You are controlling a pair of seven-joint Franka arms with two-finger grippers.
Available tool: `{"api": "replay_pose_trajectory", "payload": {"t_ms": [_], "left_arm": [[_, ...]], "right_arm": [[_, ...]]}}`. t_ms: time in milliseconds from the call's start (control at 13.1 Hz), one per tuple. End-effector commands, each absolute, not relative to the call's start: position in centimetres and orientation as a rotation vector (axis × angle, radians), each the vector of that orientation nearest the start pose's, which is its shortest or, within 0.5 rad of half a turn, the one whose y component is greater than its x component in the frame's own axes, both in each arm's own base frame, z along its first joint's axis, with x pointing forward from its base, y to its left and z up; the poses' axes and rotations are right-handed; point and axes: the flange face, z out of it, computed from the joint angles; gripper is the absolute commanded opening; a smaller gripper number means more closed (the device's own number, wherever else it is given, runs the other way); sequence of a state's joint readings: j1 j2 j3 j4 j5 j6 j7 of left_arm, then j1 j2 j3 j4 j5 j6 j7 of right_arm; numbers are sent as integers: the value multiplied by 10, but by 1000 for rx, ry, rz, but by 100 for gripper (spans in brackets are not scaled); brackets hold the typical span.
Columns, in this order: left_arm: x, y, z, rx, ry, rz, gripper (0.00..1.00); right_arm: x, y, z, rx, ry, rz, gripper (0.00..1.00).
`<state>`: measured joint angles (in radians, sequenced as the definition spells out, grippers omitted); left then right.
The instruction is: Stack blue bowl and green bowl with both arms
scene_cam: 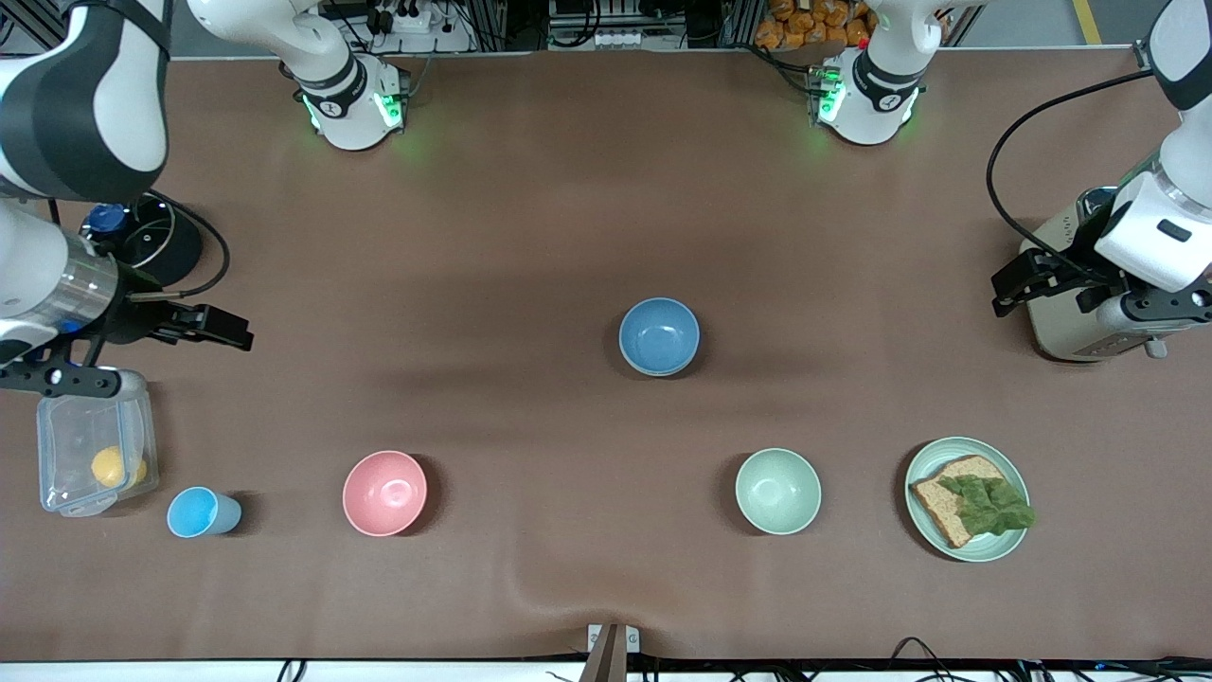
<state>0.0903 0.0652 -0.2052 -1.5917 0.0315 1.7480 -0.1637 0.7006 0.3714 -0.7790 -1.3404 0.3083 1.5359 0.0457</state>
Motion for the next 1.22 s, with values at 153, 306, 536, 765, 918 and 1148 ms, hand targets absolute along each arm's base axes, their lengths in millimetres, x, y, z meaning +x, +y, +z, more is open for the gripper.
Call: {"api": "replay_pose_trajectory", "payload": {"t_ms": [153,306,536,765,918,1148], "left_arm": [[572,-53,609,-3149,-68,-111,100],[569,-56,612,-3149,-56,-108,100],[569,-52,612,-3148,-63,-106,100],[568,-52,612,-3148,-60,-94,100],[565,-50,612,-3146,-36,-58,100],[561,-50,614,-3144,-24,-46,100]], "right_arm": [[618,83,569,-3139,80,172,100],[617,58,569,-3095,99,202,100],[605,46,589,-3133,35,166,100],[571,34,591,-3117,6,113,100],[550,19,592,-3106,38,93,100],[537,7,606,-3100,112,95,100]]}}
